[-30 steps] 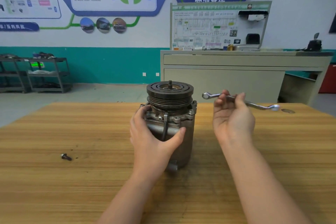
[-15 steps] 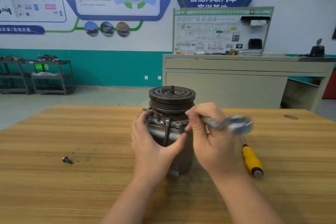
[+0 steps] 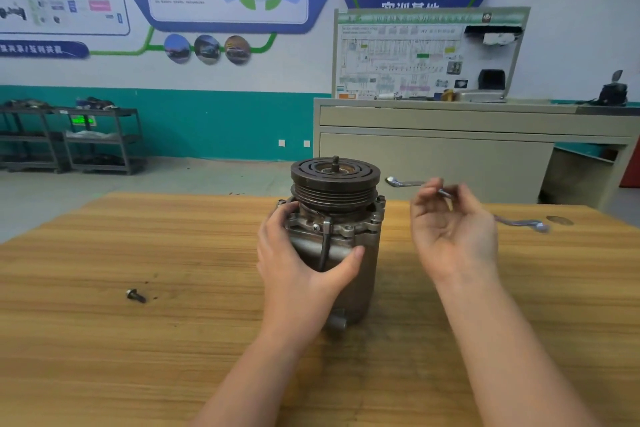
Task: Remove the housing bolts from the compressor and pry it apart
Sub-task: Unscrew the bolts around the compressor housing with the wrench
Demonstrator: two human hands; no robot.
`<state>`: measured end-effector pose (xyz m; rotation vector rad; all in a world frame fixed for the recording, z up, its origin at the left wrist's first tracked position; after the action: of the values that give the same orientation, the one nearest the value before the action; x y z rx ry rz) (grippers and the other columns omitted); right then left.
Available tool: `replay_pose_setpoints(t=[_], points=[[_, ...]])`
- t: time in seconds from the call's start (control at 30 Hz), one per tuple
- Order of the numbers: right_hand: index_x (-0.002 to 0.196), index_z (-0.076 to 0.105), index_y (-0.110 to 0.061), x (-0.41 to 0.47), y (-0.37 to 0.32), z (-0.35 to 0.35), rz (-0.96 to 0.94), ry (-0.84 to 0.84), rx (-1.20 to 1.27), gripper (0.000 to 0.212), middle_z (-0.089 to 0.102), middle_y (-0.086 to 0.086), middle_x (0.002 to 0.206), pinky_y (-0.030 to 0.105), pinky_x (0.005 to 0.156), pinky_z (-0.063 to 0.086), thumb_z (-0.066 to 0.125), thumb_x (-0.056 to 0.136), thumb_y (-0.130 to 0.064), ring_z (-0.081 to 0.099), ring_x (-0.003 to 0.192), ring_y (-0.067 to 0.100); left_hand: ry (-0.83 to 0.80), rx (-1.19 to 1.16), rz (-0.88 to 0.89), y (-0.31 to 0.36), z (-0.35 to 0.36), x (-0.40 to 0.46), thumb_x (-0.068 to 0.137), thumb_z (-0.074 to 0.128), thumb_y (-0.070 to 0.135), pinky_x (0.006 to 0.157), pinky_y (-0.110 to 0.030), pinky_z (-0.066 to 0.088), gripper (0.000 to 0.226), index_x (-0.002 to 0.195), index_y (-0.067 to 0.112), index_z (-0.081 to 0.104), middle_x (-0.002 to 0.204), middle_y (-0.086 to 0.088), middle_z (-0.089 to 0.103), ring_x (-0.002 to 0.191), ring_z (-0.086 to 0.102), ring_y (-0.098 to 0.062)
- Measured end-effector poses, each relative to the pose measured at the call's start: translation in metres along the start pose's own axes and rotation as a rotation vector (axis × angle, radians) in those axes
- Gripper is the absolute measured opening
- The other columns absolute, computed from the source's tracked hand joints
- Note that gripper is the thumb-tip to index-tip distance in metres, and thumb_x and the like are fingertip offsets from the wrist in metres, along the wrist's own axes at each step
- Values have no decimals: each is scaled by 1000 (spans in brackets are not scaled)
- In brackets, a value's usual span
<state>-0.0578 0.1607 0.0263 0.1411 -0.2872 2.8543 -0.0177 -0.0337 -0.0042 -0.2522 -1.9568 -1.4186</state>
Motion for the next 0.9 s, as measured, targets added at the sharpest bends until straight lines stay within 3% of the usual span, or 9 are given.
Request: replay_pose_setpoints(t=[0.1,0.2,0.27,0.37,0.53,0.7,0.8,0.9], points=[[65,56,-17,-6,-20,9,-224,-151,-350,24,53,-2,63,21,56,45,63,87,-22,53,55,9,-15,7,-17,-1,1,1,53,68,68,114,-45,30,86,122,57,18,126,26,31,127,31,-2],[62,65,-30,-25,-13,21,-465,-335,-1118,18,53,-14,60,18,61,38,71,70,-44,47,61,3,-6,5,-14,-2,1,1,52,68,68,114,-46,30,87,123,54,20,126,25,32,127,32,-2],[67,67,-31,-30,3,21,-481,-392,-1401,23,54,-20,64,11,59,38,74,59,-53,48,64,0,-1,2,-8,-2,1,0,52,68,68,113,-47,31,87,124,52,22,127,23,33,127,32,-3],[70,68,-33,-32,11,21,-496,-419,-1484,19,56,-16,71,6,60,39,77,59,-46,50,66,-5,5,-2,1,-1,1,1,53,68,67,113,-47,31,86,124,52,22,125,26,33,126,33,-2],[78,73,-29,-30,11,17,-457,-452,-1473,13,61,-4,79,8,65,41,78,78,-17,56,74,-3,14,-10,7,-1,0,1,54,69,64,111,-48,33,85,125,50,25,127,20,35,127,36,-7],[77,66,-22,-32,14,17,-445,-437,-1400,4,54,-7,68,8,55,41,66,74,-23,53,60,-2,7,-9,11,-1,0,1,54,69,64,112,-47,32,83,122,55,23,126,32,31,128,35,-5],[83,71,-20,-35,8,20,-531,-460,-1475,14,67,-2,82,8,65,43,58,77,-25,60,78,1,17,-18,9,0,-1,0,53,69,65,112,-48,32,84,122,55,23,126,22,35,128,35,-6],[80,67,-24,-35,8,21,-486,-463,-1471,11,57,-9,71,9,58,40,74,78,-32,54,65,-1,11,-15,8,0,0,0,53,69,65,112,-48,32,84,123,54,24,128,20,35,128,36,-6]])
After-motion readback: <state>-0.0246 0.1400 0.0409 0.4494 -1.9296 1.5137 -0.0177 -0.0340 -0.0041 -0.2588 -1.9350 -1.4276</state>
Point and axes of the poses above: each hand's wrist, its own x-axis towards the middle knuckle, its own z-axis out of the palm, y = z × x, the point moved 7 cm from there along x, towards the middle knuckle
